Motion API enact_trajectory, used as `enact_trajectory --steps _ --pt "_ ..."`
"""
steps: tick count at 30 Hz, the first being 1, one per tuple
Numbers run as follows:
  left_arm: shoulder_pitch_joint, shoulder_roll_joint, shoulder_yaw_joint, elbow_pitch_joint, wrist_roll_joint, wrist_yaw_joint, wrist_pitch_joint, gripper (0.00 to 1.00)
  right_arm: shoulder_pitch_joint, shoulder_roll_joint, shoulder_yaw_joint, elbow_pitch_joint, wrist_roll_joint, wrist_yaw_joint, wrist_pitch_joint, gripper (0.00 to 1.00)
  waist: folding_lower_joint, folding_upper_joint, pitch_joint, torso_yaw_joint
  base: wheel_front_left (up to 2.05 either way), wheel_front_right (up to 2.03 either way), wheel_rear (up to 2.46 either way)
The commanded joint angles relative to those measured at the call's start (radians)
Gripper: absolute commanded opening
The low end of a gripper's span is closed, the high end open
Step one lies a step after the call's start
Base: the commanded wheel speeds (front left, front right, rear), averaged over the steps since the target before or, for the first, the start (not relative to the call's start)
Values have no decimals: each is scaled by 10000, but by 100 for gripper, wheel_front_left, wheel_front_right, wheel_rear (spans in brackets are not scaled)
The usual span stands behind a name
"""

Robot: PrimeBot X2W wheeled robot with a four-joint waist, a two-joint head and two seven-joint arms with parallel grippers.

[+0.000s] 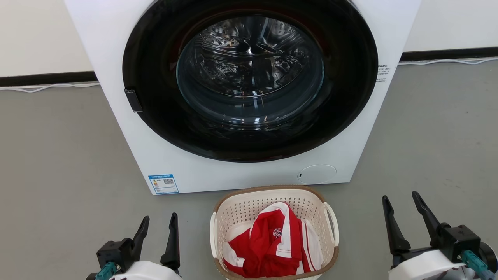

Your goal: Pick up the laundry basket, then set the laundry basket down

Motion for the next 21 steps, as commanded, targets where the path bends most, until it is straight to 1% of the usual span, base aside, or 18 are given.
enact_trajectory --steps 1,21 --pt "-190 98 285 -211 54 80 -137 100 -99 -124 228 -199 -30 2 -134 100 0 0 0 -1 0 0 0" --pt "-231 98 269 -190 -44 75 -137 100 -161 -99 159 10 66 2 -134 100 0 0 129 -4 0 0 0"
